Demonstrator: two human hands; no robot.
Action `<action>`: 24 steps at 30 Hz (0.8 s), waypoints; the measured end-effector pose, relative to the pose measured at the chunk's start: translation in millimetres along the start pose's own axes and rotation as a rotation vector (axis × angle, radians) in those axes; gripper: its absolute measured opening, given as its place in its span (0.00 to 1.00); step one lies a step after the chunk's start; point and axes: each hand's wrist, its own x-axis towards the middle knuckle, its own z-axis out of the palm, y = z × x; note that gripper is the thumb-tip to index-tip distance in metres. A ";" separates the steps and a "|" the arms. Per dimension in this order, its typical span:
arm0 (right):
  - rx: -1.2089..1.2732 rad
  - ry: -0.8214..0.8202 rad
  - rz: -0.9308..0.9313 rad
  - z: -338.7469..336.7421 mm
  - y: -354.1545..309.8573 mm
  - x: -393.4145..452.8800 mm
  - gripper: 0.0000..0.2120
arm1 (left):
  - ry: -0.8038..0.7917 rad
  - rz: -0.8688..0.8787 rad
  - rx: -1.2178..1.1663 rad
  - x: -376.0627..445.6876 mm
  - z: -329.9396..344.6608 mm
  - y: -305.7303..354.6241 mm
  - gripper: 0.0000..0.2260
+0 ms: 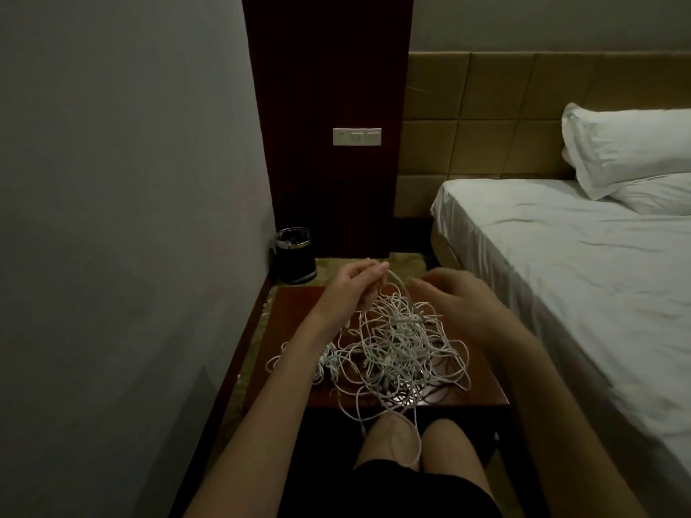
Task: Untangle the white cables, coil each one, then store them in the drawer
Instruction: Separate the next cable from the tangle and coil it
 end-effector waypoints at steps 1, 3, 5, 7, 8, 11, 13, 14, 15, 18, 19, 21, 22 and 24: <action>0.092 -0.029 -0.066 8.5 -2.2 -3.3 0.16 | 0.022 0.009 -0.052 -2.3 3.2 2.8 0.16; 0.310 -0.085 -0.138 25.8 -2.6 -13.1 0.17 | 0.075 -0.014 -0.187 -9.7 9.7 6.5 0.18; 0.453 -0.049 -0.147 40.2 1.3 -21.7 0.20 | 0.089 -0.063 -0.314 -18.3 16.9 6.9 0.23; 0.546 -0.004 -0.114 55.4 7.5 -29.3 0.21 | 0.048 -0.132 -0.454 -29.4 26.3 3.9 0.23; 0.584 0.013 -0.084 62.8 10.2 -33.1 0.20 | 0.036 -0.165 -0.519 -35.4 31.0 1.1 0.21; 0.546 0.052 -0.058 80.3 17.1 -44.5 0.21 | 0.099 -0.198 -0.676 -49.0 42.9 -10.8 0.19; 0.473 0.038 -0.051 88.8 22.4 -52.5 0.24 | 0.131 -0.211 -0.738 -54.5 46.5 -19.8 0.20; 0.444 0.025 -0.043 91.0 25.3 -56.4 0.25 | 0.141 -0.221 -0.778 -57.8 47.5 -22.3 0.20; 0.407 0.009 -0.049 90.9 28.2 -60.6 0.26 | 0.159 -0.237 -0.823 -60.1 46.6 -24.7 0.19; 0.306 -0.080 -0.115 87.0 38.1 -73.0 0.23 | 0.235 -0.252 -0.895 -68.3 35.2 -30.2 0.19; 0.301 -0.092 -0.137 85.2 41.6 -77.1 0.17 | 0.252 -0.247 -0.891 -71.6 31.3 -32.9 0.19; 0.278 -0.069 -0.196 83.1 46.8 -83.9 0.07 | 0.253 -0.244 -0.893 -78.8 27.8 -40.3 0.20; 0.239 -0.052 -0.216 83.9 46.9 -86.8 0.05 | 0.240 -0.239 -0.912 -82.3 28.8 -44.2 0.21; 0.122 -0.029 -0.231 88.4 46.4 -90.7 0.05 | 0.210 -0.231 -0.946 -88.0 34.8 -52.7 0.20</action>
